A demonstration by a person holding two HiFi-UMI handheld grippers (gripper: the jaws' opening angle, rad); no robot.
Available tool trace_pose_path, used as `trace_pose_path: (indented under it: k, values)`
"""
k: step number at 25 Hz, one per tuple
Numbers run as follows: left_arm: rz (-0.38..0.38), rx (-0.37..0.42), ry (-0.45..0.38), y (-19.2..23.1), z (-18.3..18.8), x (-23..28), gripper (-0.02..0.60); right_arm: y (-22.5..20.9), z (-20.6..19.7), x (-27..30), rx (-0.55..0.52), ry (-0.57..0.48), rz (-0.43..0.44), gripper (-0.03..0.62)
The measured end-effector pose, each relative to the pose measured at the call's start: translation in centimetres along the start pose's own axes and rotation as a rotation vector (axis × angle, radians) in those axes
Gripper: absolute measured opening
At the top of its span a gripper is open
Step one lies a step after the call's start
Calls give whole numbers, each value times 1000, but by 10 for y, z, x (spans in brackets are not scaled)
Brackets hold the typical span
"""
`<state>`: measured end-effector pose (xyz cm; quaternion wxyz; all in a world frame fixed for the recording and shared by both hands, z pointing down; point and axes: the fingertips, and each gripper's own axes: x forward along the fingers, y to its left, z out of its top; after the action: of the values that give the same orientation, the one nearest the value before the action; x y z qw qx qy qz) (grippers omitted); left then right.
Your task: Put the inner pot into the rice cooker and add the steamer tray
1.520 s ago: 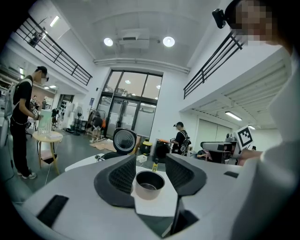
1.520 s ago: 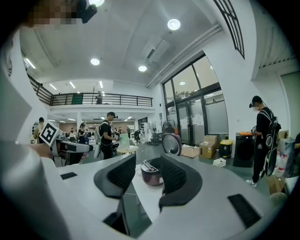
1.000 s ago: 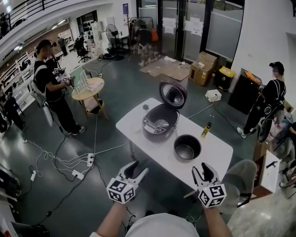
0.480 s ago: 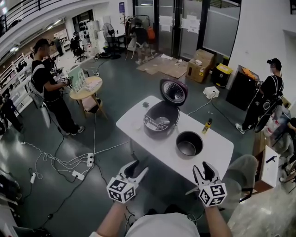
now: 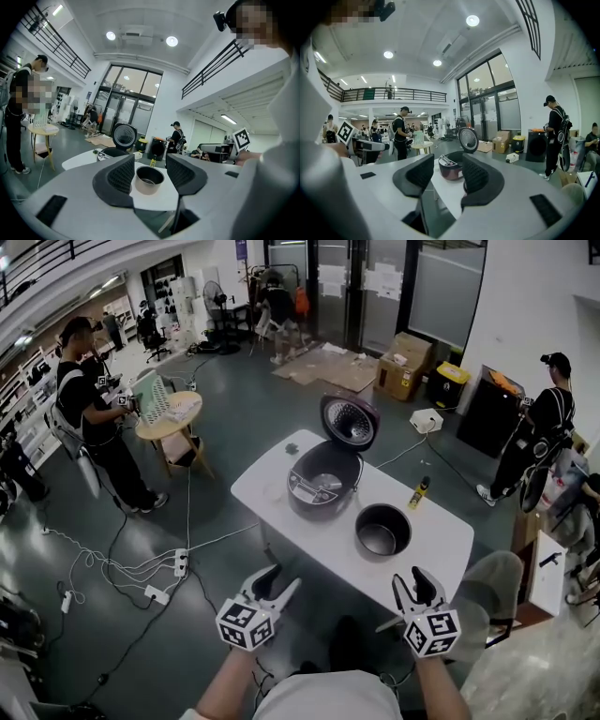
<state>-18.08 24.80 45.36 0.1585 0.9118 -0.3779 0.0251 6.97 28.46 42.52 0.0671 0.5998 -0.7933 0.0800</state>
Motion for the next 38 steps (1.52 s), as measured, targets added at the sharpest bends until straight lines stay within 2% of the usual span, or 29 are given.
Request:
trace_pose_path:
  k: [9, 20, 28, 38]
  values:
    - [-1, 3, 14, 14, 10, 58, 230, -43, -1, 49, 9, 19, 14, 202]
    - [15, -15, 53, 44, 21, 159, 230, -109, 0, 137, 34, 54, 53, 202]
    - [51, -27, 75, 56, 28, 224, 232, -160, -1, 188, 44, 86, 97, 202]
    - [99, -32, 111, 57, 23, 272, 236, -198, -17, 224, 62, 118, 153, 202]
